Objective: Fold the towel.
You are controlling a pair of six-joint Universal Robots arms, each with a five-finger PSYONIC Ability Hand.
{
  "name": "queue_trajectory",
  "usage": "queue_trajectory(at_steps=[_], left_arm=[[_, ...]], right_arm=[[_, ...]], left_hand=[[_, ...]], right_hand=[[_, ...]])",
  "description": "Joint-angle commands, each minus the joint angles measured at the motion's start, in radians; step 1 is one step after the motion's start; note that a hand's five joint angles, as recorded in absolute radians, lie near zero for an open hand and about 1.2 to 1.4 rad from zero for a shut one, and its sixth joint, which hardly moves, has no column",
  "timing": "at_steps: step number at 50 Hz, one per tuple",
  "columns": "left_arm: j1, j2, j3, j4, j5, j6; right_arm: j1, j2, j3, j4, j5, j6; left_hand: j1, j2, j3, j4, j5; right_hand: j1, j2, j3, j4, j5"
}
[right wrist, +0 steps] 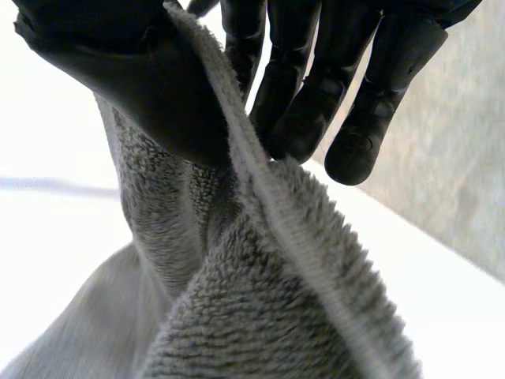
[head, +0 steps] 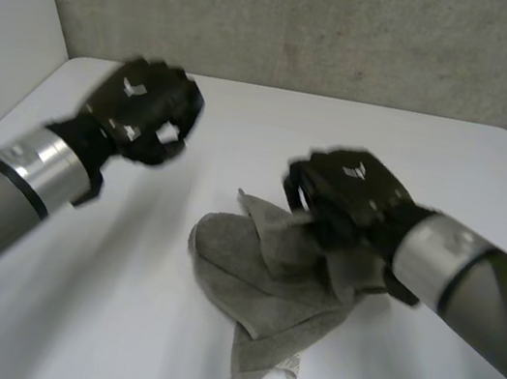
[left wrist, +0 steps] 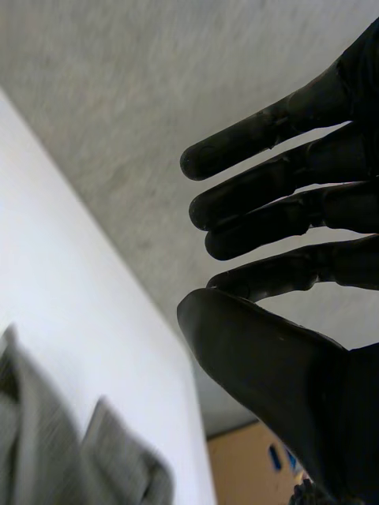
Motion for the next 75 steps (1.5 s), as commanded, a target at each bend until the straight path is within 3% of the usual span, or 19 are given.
queue_trajectory(at_steps=[1,5,11,13,14,16,17,19,26,34,40,42,47,51,53,62,75], left_arm=[[0.099,0.076,0.06,-0.025,0.006,-0.123],[0.142,0.103,0.048,-0.025,0.006,-0.146],[0.165,0.112,0.011,-0.032,0.007,-0.146],[0.177,0.115,-0.016,-0.032,0.007,-0.143],[0.177,0.115,-0.016,-0.032,0.007,-0.143],[0.186,0.122,-0.036,-0.032,0.007,-0.143],[0.191,0.132,-0.045,-0.03,0.007,-0.141],[0.195,0.136,-0.052,-0.03,0.009,-0.14],[0.192,0.141,-0.056,-0.033,0.013,-0.144],[0.149,0.173,-0.082,-0.073,0.082,-0.152],[0.065,0.196,-0.112,-0.102,0.092,-0.152],[0.025,0.198,-0.133,-0.107,0.085,-0.154],[-0.025,0.196,-0.174,-0.131,0.079,-0.154],[-0.048,0.184,-0.2,-0.139,0.061,-0.154],[-0.074,0.161,-0.222,-0.136,-0.02,-0.157],[-0.205,-0.04,-0.185,-0.131,-0.243,-0.151],[-0.239,-0.255,-0.116,-0.104,-0.324,-0.146]], right_arm=[[0.218,0.188,-0.315,0.037,0.14,0.044],[0.367,0.391,-0.506,0.135,0.219,0.036],[0.438,0.557,-0.622,0.226,0.264,0.029],[0.444,0.604,-0.642,0.239,0.292,0.027],[0.444,0.605,-0.642,0.239,0.292,0.027],[0.438,0.602,-0.638,0.239,0.307,0.028],[0.435,0.591,-0.636,0.241,0.313,0.03],[0.435,0.57,-0.63,0.242,0.316,0.032],[0.427,0.407,-0.509,0.226,0.31,0.036],[0.308,0.235,-0.302,0.178,0.293,0.027],[0.182,0.101,-0.121,0.132,0.27,-0.005],[0.087,0.028,-0.04,0.103,0.24,-0.048],[-0.065,-0.015,0.014,0.087,0.177,-0.086],[-0.156,-0.015,0.014,0.092,0.137,-0.108],[-0.218,-0.003,0.007,0.107,0.109,-0.161],[-0.278,0.138,-0.031,0.104,0.131,-0.444],[-0.301,0.373,-0.159,0.074,0.157,-0.475]], left_hand=[[0.051,0.023,0.037,0.024,0.047],[0.039,0.012,0.025,0.012,0.035],[-0.02,-0.047,-0.034,-0.046,-0.024],[-0.189,-0.217,-0.203,-0.216,-0.193],[-0.19,-0.217,-0.204,-0.217,-0.194],[-0.36,-0.387,-0.374,-0.386,-0.364],[-0.433,-0.46,-0.447,-0.46,-0.437],[-0.477,-0.505,-0.491,-0.504,-0.482],[-0.51,-0.537,-0.524,-0.537,-0.514],[-0.504,-0.532,-0.518,-0.531,-0.508],[-0.504,-0.532,-0.518,-0.531,-0.508],[-0.504,-0.532,-0.518,-0.531,-0.508],[-0.504,-0.532,-0.518,-0.531,-0.508],[-0.581,-0.608,-0.594,-0.607,-0.585],[-0.928,-0.956,-0.942,-0.955,-0.933],[-0.921,-0.949,-0.935,-0.948,-0.925],[-0.877,-0.904,-0.891,-0.904,-0.881]], right_hand=[[0.072,0.101,0.063,0.061,0.063],[0.072,0.101,0.063,0.061,0.063],[0.044,0.073,0.035,0.032,0.035],[-0.4,-0.371,-0.409,-0.412,-0.409],[-0.402,-0.374,-0.411,-0.414,-0.411],[-0.928,-0.899,-0.937,-0.94,-0.937],[-1.085,-1.056,-1.094,-1.096,-1.094],[-1.15,-1.121,-1.158,-1.161,-1.159],[-1.15,-1.121,-1.158,-1.161,-1.159],[-1.15,-1.121,-1.158,-1.161,-1.159],[-1.15,-1.121,-1.158,-1.161,-1.159],[-1.15,-1.121,-1.158,-1.161,-1.159],[-1.15,-1.121,-1.158,-1.161,-1.159],[-1.15,-1.121,-1.158,-1.161,-1.159],[-1.15,-1.121,-1.158,-1.161,-1.159],[-1.15,-1.121,-1.158,-1.161,-1.159],[-1.051,-1.022,-1.06,-1.063,-1.06]])
